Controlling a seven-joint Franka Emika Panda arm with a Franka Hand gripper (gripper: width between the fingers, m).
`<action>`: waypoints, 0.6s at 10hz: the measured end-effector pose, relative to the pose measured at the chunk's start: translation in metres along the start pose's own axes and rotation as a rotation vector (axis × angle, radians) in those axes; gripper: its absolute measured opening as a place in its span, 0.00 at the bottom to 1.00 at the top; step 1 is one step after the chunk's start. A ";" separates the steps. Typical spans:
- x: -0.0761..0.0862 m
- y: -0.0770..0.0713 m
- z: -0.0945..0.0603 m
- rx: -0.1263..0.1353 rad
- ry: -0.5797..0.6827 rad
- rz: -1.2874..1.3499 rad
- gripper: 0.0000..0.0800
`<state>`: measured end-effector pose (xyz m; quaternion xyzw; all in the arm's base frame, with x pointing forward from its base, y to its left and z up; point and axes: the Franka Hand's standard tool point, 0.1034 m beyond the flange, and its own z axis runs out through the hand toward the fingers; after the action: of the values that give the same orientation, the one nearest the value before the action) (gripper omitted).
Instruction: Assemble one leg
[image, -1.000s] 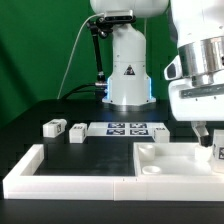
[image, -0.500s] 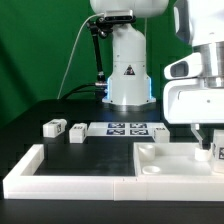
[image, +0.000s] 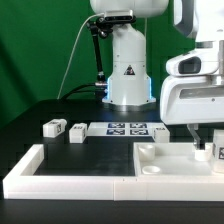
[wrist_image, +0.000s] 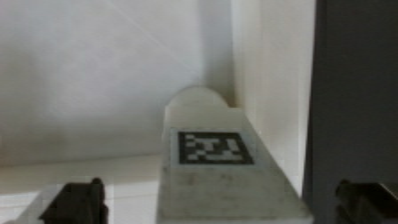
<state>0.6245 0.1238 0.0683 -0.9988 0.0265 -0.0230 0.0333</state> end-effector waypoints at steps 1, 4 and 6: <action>0.000 0.000 0.000 0.000 0.000 0.001 0.78; 0.000 0.001 0.000 0.000 0.000 0.002 0.37; 0.001 0.001 0.000 0.001 0.002 0.047 0.37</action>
Offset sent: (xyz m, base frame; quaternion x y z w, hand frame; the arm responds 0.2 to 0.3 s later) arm 0.0000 0.0000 0.0000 0.0000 0.0000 0.0000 1.0000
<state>0.6250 0.1228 0.0684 -0.9979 0.0498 -0.0232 0.0343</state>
